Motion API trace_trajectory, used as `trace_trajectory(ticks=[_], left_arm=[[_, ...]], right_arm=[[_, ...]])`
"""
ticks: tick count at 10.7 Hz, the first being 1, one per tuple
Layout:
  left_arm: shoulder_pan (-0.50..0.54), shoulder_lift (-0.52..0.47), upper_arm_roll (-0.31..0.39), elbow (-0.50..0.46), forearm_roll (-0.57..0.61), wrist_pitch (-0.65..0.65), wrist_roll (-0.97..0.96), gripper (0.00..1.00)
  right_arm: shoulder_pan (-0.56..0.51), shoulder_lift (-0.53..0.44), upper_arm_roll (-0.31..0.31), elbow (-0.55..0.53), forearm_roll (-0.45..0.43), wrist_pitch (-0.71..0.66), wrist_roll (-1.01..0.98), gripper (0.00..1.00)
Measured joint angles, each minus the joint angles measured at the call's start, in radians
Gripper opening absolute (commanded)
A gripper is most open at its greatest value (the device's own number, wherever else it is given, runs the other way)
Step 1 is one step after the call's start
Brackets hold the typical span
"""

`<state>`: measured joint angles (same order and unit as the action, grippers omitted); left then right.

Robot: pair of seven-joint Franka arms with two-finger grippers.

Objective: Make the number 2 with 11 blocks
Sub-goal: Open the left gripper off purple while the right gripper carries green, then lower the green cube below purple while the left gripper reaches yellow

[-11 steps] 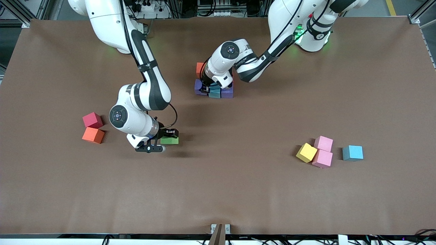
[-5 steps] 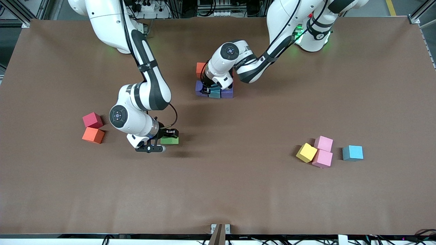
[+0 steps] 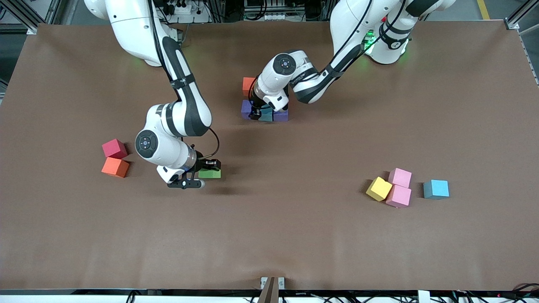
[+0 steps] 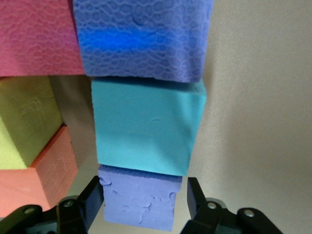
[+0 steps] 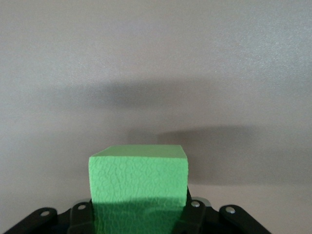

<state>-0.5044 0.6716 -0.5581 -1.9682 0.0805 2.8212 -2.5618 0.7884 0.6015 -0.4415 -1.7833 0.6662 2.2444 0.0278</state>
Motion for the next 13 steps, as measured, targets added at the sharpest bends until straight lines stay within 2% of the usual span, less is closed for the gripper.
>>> trace_trajectory(ticks=[7,11,13], left_arm=[[0.008,-0.056,0.000,0.000,0.004,0.005,0.000,0.80],[0.028,-0.177,0.000,-0.052,0.006,-0.029,0.013,0.80],[0.085,-0.254,-0.001,-0.059,0.007,-0.135,0.100,0.80]], right_arm=[[0.090,0.000,0.002,0.007,-0.001,0.001,0.135,0.18],[0.142,-0.027,-0.007,-0.024,-0.001,0.024,0.164,0.18],[0.235,-0.049,-0.064,-0.084,-0.002,0.091,0.165,0.18]])
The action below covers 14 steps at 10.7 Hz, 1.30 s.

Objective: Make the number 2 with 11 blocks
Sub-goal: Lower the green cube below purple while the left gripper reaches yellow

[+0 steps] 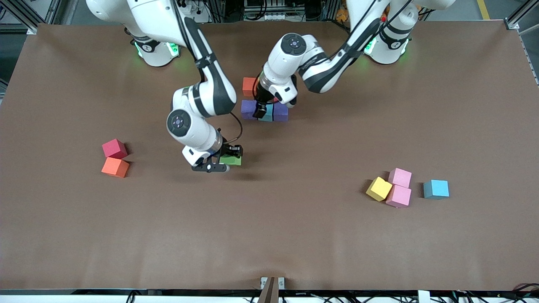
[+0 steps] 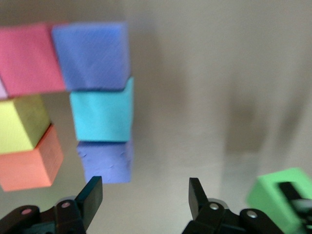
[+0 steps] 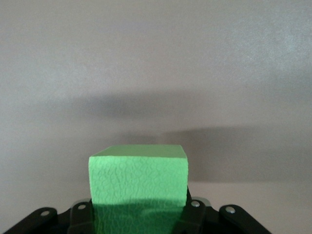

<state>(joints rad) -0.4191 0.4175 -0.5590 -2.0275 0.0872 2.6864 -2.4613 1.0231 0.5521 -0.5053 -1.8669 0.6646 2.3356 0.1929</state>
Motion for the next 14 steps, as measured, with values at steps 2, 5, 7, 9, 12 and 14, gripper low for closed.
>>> trace_trajectory(ticks=[2,5,7,9,12,14], left_arm=[[0.101,-0.070,-0.006,-0.002,0.001,-0.151,0.209,0.80],[0.334,-0.114,-0.087,-0.003,0.001,-0.287,0.608,0.80],[0.474,-0.117,-0.128,0.010,0.001,-0.350,0.877,0.80],[0.582,-0.117,-0.132,0.044,0.001,-0.433,1.171,0.80],[0.741,-0.116,-0.131,0.071,0.002,-0.474,1.679,0.80],[0.777,-0.110,-0.131,0.078,0.031,-0.478,1.925,0.80]], right_arm=[[0.122,-0.006,-0.081,-0.054,0.000,0.065,0.002,0.18],[0.214,-0.008,-0.110,-0.122,0.000,0.156,0.031,0.17],[0.245,-0.008,-0.111,-0.142,0.000,0.162,0.055,0.17],[0.301,-0.009,-0.111,-0.172,0.000,0.205,0.091,0.17],[0.368,-0.009,-0.112,-0.218,0.000,0.265,0.111,0.16],[0.392,-0.009,-0.111,-0.253,0.000,0.306,0.111,0.16]])
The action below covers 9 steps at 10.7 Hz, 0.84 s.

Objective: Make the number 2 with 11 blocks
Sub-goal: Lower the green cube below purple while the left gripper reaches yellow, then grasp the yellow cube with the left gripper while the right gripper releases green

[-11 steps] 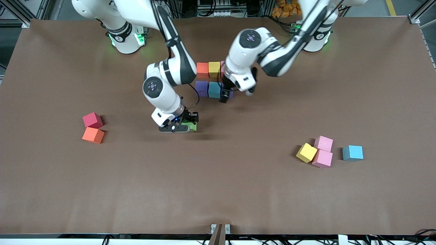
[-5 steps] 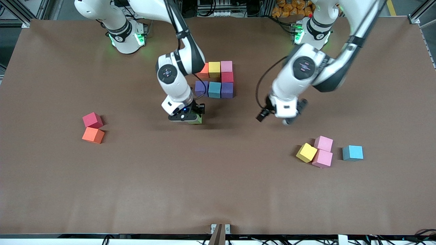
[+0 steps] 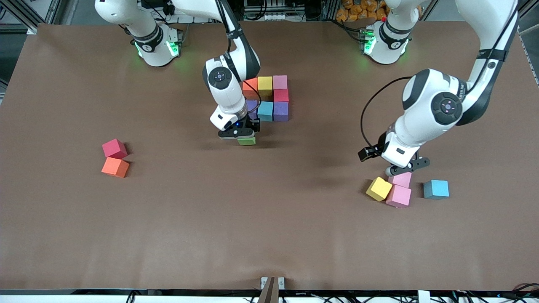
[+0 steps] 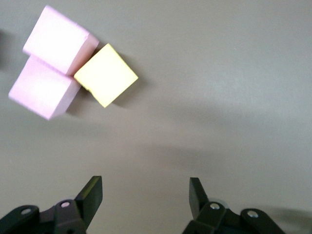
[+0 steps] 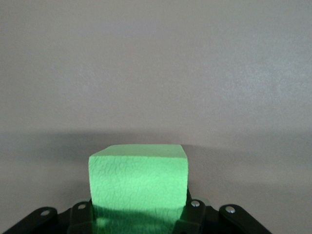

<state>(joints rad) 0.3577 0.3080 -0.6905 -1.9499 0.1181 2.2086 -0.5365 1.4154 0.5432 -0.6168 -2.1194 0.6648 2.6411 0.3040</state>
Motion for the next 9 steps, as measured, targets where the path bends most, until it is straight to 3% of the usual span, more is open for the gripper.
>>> trace_trajectory(ticks=[7,9], left_arm=[[-0.008,0.134,-0.010,0.070,0.344,-0.022,0.353,0.84],[-0.011,0.198,-0.010,0.113,0.385,-0.021,0.407,0.85]], right_arm=[[0.061,0.000,0.000,-0.047,0.001,0.015,0.063,0.15],[0.064,0.000,0.000,-0.053,0.001,0.015,0.068,0.15]])
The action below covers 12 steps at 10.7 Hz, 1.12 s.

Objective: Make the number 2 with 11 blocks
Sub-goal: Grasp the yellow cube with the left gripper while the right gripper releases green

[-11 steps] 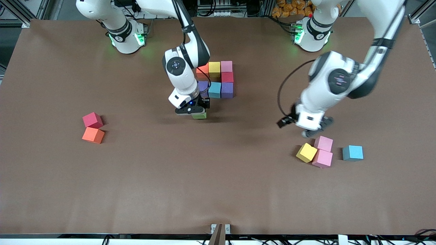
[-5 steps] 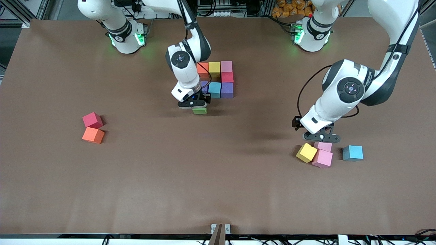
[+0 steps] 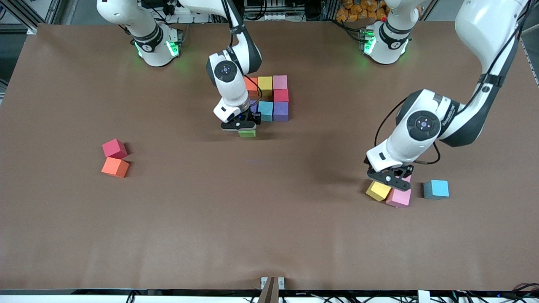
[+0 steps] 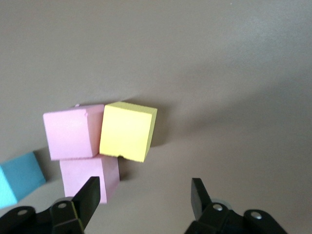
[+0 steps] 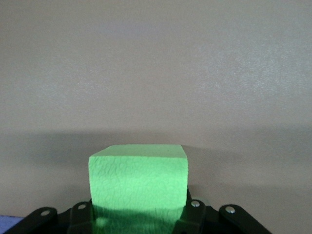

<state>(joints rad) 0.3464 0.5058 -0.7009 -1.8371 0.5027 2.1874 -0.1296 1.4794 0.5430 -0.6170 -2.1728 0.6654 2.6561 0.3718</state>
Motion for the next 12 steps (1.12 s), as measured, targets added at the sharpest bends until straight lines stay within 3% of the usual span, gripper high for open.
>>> trace_trajectory(ticks=[6,12], left_arm=[[0.008,0.108,0.003,0.032,0.144,0.057,0.046,0.85],[0.054,0.172,0.020,0.039,0.146,0.154,0.108,0.85]], right_arm=[[0.024,-0.007,-0.001,-0.012,0.000,0.004,0.050,0.15],[0.037,-0.012,-0.001,-0.024,0.000,0.017,0.054,0.15]])
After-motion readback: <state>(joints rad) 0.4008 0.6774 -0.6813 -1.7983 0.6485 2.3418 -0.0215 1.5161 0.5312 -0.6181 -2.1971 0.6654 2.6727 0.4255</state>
